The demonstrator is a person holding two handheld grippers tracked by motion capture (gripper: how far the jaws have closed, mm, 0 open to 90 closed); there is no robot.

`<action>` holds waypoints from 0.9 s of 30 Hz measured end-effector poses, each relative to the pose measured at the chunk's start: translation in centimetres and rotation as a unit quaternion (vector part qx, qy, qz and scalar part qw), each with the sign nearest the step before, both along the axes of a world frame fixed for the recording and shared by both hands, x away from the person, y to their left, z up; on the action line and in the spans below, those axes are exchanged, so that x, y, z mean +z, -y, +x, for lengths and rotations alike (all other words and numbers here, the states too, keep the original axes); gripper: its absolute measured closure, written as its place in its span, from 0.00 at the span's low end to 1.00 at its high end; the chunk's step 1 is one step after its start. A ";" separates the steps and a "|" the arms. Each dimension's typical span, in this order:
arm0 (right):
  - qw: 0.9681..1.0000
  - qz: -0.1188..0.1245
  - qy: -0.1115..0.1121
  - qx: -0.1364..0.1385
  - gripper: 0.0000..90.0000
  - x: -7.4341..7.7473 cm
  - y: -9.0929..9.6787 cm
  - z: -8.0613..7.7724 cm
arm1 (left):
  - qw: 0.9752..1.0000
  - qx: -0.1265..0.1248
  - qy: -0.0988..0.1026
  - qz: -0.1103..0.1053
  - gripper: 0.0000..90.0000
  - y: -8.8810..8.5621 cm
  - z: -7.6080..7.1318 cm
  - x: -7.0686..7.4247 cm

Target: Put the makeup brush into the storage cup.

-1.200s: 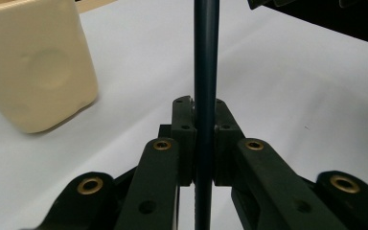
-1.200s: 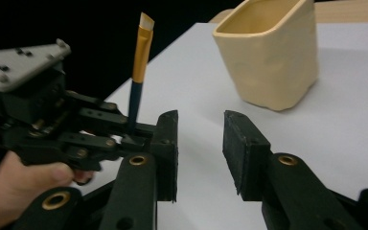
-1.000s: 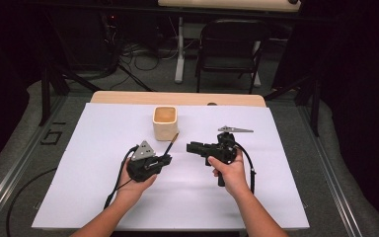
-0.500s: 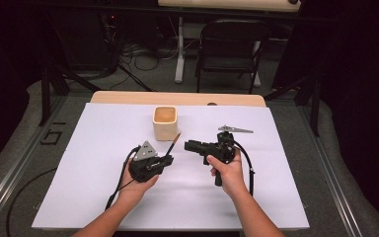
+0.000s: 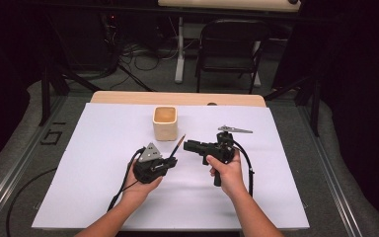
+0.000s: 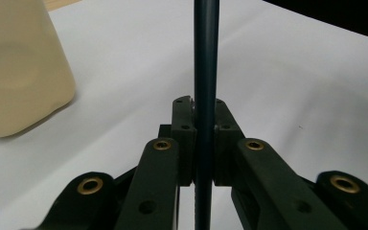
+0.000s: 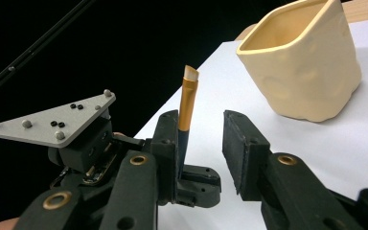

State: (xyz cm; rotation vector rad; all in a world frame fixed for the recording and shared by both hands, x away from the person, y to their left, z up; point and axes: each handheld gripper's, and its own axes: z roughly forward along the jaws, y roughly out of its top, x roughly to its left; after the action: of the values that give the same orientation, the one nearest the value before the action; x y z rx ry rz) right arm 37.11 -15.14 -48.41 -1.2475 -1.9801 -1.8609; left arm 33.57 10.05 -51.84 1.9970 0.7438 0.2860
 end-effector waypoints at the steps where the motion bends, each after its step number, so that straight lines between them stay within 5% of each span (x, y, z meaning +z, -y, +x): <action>1: 1.000 0.001 0.001 0.002 0.75 0.0 0.0 0.0 | 1.000 -0.001 0.001 0.001 0.93 0.1 0.0 0.0; 27: 1.000 0.004 -0.004 0.005 0.84 -0.1 -0.2 0.1 | 1.000 -0.015 0.002 0.011 0.93 1.2 -0.4 -0.3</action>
State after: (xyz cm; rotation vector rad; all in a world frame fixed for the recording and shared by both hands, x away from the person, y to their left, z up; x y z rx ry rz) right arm 37.18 -14.93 -48.52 -1.2371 -1.9699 -1.8550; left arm 33.16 8.86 -52.17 2.0266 0.7093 0.2825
